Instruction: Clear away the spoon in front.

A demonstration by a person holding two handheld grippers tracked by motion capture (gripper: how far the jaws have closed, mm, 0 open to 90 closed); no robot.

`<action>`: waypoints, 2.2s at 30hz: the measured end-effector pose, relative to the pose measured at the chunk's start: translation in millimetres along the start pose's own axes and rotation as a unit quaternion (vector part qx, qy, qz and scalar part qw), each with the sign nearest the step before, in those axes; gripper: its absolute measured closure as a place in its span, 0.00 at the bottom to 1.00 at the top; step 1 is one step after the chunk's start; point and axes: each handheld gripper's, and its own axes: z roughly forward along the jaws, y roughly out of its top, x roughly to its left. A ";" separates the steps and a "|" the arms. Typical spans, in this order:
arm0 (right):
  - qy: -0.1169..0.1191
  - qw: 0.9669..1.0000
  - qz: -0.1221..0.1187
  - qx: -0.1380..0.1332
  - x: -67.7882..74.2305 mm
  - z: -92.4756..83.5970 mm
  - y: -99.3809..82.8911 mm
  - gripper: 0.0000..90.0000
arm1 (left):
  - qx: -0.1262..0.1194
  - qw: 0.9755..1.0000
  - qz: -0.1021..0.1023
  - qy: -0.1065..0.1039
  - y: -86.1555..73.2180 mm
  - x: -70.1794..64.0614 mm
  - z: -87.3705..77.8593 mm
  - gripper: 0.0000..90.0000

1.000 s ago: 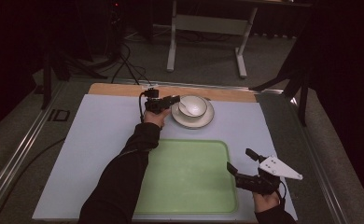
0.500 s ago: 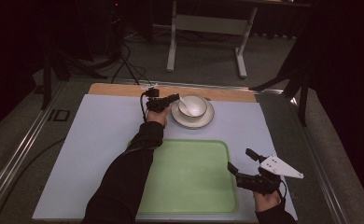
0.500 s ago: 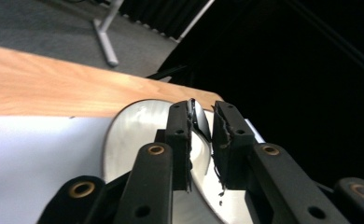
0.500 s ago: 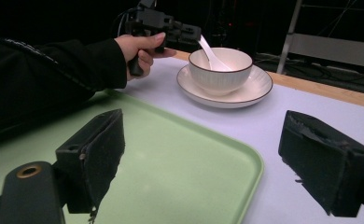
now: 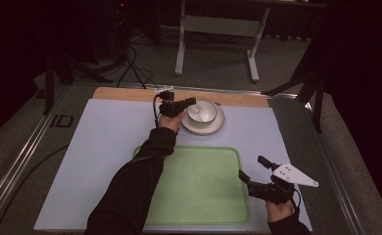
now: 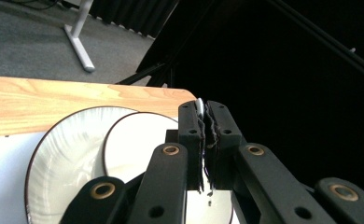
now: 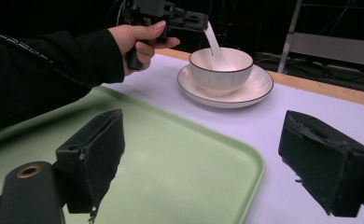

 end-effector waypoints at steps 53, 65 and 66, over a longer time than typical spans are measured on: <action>0.003 1.000 -0.014 -0.006 7.1 5.2 4.0 0.16 | 0.101 0.988 0.114 -0.021 42.1 -86.6 -176.4 0.96; 0.007 1.000 -0.016 -0.007 9.0 7.0 4.8 0.16 | 0.157 0.976 0.141 -0.051 20.5 -96.9 -202.8 0.96; 0.007 1.000 -0.016 -0.007 9.0 7.0 4.8 0.16 | 0.168 0.973 0.150 -0.057 16.7 -97.4 -206.0 0.96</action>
